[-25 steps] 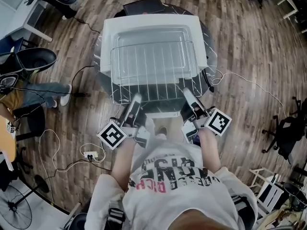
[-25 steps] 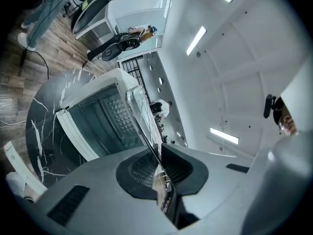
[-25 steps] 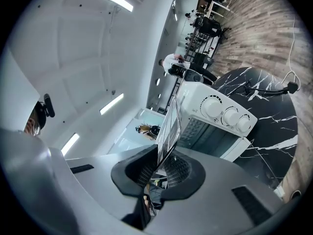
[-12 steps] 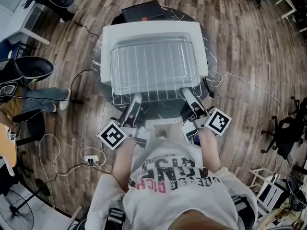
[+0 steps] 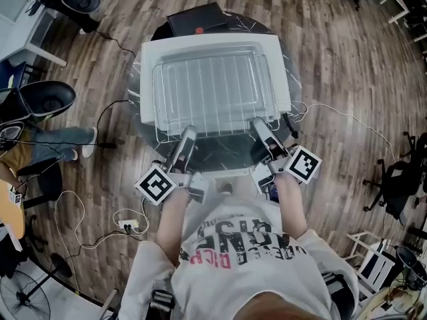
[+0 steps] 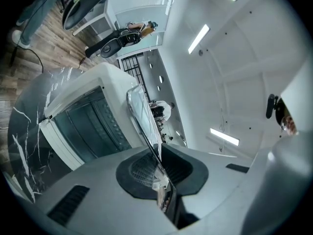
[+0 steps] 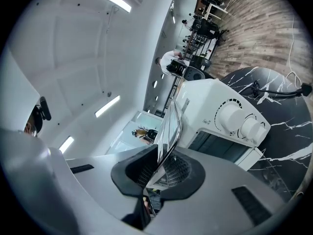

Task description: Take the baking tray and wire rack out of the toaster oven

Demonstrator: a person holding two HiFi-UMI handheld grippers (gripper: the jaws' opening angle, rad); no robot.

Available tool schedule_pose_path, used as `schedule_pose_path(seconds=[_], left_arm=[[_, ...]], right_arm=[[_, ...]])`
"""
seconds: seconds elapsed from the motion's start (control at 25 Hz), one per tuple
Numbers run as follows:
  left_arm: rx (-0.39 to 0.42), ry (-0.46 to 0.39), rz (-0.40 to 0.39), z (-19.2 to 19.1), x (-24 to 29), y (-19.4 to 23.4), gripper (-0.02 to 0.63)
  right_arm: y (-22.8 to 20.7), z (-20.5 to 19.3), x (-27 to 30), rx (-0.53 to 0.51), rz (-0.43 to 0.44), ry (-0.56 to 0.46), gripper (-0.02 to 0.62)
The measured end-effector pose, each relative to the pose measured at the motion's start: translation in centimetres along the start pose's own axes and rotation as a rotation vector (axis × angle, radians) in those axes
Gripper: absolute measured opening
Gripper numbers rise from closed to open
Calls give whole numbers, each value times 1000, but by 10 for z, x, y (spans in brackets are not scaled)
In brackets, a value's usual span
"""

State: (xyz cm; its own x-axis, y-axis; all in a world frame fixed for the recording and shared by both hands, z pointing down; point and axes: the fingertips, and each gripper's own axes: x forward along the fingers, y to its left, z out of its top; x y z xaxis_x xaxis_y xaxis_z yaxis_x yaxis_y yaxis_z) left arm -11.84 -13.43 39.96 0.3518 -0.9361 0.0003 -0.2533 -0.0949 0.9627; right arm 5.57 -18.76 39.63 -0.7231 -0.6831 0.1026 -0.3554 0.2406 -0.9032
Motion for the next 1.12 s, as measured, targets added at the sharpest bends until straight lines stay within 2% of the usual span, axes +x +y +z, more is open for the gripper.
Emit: schedule_pose_path(seconds=[0.48, 0.68, 0.84, 0.88, 0.92, 1.0, 1.12], left_arm=[[-24, 14, -14, 16, 17, 7, 20], [-13, 30, -24, 15, 15, 7, 21], [13, 43, -29, 16, 13, 5, 23], [16, 49, -36, 14, 13, 4, 27], [16, 55, -49, 13, 12, 2, 66], [10, 65, -76, 11, 12, -2, 159], [1, 62, -88, 13, 9, -2, 166]], right_arm=[[-3, 7, 20, -3, -11, -39, 21], [-3, 6, 18, -13, -16, -47, 23], [6, 5, 19, -59, 16, -50, 29], [9, 4, 19, -69, 26, -50, 71], [10, 4, 18, -77, 35, -52, 115], [13, 5, 16, -96, 42, -60, 162], [13, 7, 14, -122, 32, -65, 189]])
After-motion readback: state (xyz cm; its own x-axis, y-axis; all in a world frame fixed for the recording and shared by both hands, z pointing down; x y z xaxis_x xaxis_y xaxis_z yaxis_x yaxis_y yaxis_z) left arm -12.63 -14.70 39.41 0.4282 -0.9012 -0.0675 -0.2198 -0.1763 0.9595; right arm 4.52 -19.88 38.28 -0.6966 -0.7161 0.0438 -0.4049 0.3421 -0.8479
